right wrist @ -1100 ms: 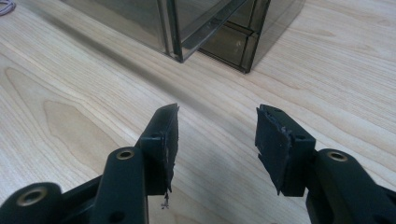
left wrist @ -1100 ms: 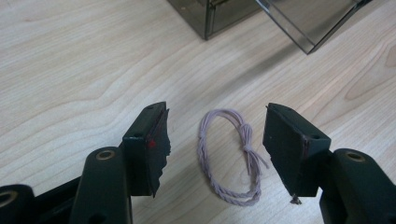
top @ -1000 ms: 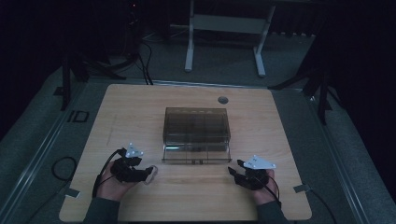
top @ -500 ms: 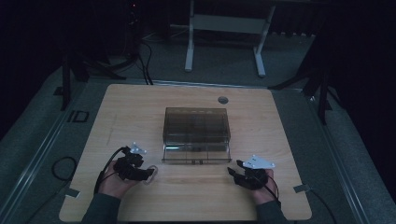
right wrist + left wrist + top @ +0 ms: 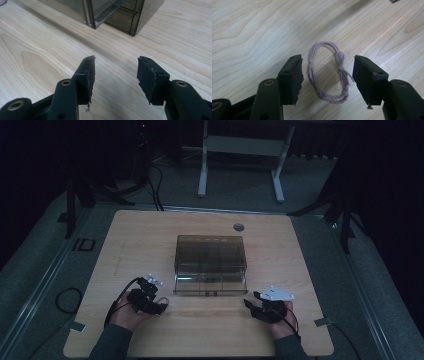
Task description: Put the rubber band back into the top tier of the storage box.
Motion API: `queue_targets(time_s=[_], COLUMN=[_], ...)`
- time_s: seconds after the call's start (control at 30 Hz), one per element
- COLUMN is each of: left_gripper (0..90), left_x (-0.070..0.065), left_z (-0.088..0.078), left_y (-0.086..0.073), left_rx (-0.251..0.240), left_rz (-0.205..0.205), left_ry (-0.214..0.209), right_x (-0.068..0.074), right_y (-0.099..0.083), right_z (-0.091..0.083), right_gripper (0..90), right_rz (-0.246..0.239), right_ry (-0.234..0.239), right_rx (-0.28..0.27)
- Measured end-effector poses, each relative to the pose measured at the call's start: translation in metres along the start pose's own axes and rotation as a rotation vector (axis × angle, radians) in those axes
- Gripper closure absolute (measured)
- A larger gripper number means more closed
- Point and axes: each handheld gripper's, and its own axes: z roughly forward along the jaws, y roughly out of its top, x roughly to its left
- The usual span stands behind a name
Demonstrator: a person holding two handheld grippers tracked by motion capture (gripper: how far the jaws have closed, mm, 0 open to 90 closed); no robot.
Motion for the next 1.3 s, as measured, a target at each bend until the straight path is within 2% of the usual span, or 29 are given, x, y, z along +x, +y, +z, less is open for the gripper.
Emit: queue_targets(time_s=[0.17, 0.33, 0.5, 0.73, 0.97, 1.2, 1.3], left_gripper=[41.4, 39.7, 37.6, 35.6, 35.7, 44.9, 50.0], left_x=[-0.001, 0.0, -0.002, -0.003, -0.002, 0.001, 0.001], left_z=[0.006, 0.009, 0.01, 0.008, 0.013, 0.01, 0.009], left_y=[0.002, 0.003, 0.005, 0.008, 0.008, 0.006, 0.006], left_rx=[0.04, 0.06, 0.066, 0.048, 0.085, 0.126, 0.147], left_rz=[-0.004, -0.008, -0.009, -0.02, -0.036, -0.022, 0.005], left_ry=[0.004, 0.008, 0.005, -0.007, 0.014, 0.053, 0.07], right_x=[0.0, 0.0, -0.001, 0.0, -0.001, -0.001, -0.001], right_y=[0.0, 0.0, 0.0, 0.0, 0.0, 0.0, 0.0], right_z=[0.0, 0.0, -0.001, -0.001, -0.001, -0.001, -0.001], right_gripper=[48.5, 48.5, 48.5, 48.4, 48.3, 48.3, 48.3], right_rz=[0.002, 0.002, 0.003, 0.002, 0.001, 0.003, 0.001], right_ry=[-0.001, -0.002, -0.002, -0.003, -0.003, -0.003, -0.004], right_rx=[-0.001, -0.002, -0.002, -0.002, -0.003, -0.003, -0.002])
